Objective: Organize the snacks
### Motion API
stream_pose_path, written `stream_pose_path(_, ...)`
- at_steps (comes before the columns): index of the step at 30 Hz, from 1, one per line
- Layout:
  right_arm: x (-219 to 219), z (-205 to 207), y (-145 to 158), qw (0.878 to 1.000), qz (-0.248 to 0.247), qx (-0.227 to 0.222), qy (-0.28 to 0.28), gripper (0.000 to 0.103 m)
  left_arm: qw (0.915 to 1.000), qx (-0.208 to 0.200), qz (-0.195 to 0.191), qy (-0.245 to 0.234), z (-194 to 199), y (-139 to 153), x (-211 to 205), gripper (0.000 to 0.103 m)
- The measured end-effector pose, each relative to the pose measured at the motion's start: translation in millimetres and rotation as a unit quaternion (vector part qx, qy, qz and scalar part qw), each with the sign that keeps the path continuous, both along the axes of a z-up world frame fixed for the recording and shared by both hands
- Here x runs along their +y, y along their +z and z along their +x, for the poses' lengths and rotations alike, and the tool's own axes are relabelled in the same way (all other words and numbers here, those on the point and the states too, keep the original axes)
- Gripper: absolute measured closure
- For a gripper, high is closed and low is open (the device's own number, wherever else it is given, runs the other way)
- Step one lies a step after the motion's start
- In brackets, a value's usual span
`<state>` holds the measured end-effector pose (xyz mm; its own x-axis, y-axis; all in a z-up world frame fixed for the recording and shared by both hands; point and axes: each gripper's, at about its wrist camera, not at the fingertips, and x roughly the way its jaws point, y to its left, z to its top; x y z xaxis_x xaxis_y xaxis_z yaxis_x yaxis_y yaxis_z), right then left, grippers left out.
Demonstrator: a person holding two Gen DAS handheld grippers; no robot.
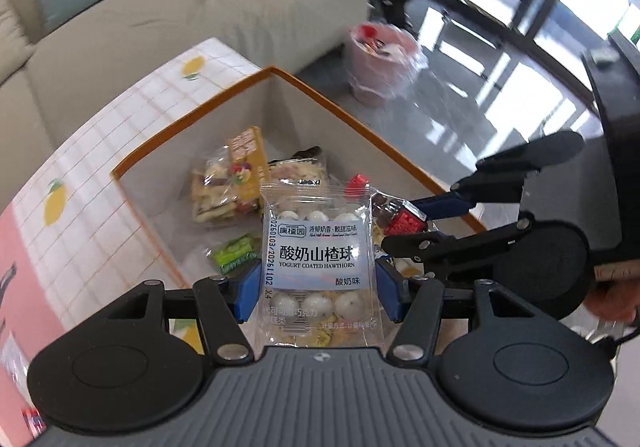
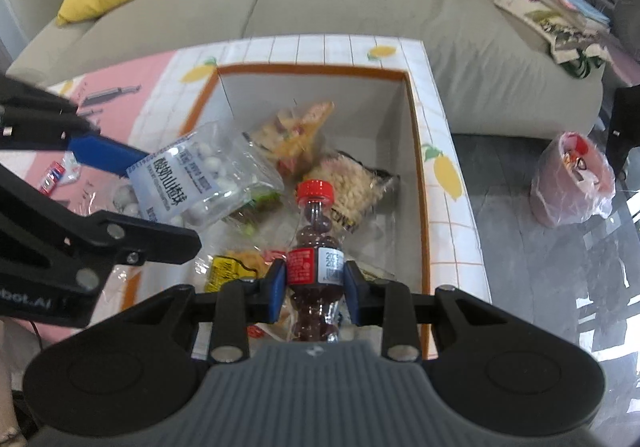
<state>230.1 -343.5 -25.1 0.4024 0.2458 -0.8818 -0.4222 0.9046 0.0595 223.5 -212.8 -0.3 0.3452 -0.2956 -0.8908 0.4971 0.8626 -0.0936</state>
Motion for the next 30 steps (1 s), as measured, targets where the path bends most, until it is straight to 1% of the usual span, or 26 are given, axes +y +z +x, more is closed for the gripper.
stream_pose_path(2, -1.5, 4.7, -7.2, 1.0, -0.003, 0.009, 0.005, 0.074, 0.9996, 0.0, 0.016, -0.021, 7.0, -6.7, -4.9, 0.036)
stream_pose_path(6, -3.0, 17.6, -18.8, 1.0, -0.008, 0.017, 0.012, 0.074, 0.9976, -0.003, 0.05, -0.048, 24.2, -20.8, -12.8, 0.036)
stream_pose_path(9, -2.2, 28.5, -29.5, 0.999, -0.015, 0.03, 0.012, 0.074, 0.9947, 0.027, 0.069, -0.07, 37.8, -37.3, -16.6, 0.036)
stream_pose_path(10, -2.0, 32.2, -33.5, 0.999, -0.017, 0.038, 0.014, 0.074, 0.9933, 0.029, 0.078, -0.08, 39.4, -42.1, -17.6, 0.036)
stream_pose_path(12, -1.6, 36.6, -38.4, 0.999, -0.021, 0.042, 0.018, 0.074, 0.9905, 0.015, 0.097, -0.097, 41.2, -49.4, -20.1, 0.036)
stream_pose_path(13, -2.0, 38.7, -38.3, 0.999, -0.021, 0.038, 0.019, 0.074, 0.9904, 0.011, 0.098, -0.098, 44.8, -50.7, -19.4, 0.036)
stream_pose_path(16, -7.2, 48.3, -31.5, 0.999, -0.003, 0.029, 0.014, 0.074, 0.992, 0.009, 0.095, -0.083, 59.7, -52.7, -13.6, 0.036)
stream_pose_path(18, -8.3, 57.5, -27.7, 1.0, 0.006, 0.028, 0.011, 0.074, 0.9923, 0.004, 0.1, -0.073, 72.2, -51.7, -8.7, 0.036)
stream_pose_path(20, -6.8, 67.9, -26.1, 1.0, 0.002, 0.025, 0.009, 0.074, 0.9928, 0.003, 0.103, -0.06, 85.0, -51.8, -2.9, 0.036)
stream_pose_path(22, -3.1, 80.3, -27.5, 1.0, -0.004, 0.022, 0.007, 0.074, 0.9933, 0.009, 0.104, -0.049, 94.8, -54.7, 1.1, 0.036)
stream_pose_path(27, 4.6, 104.2, -32.9, 1.0, 0.005, 0.03, -0.001, 0.074, 0.9926, 0.017, 0.115, -0.037, 106.8, -71.3, -0.1, 0.036)
stream_pose_path(30, 9.4, 108.6, -34.4, 1.0, 0.003, 0.029, 0.002, 0.074, 0.9937, 0.035, 0.104, -0.021, 113.6, -80.5, 2.8, 0.036)
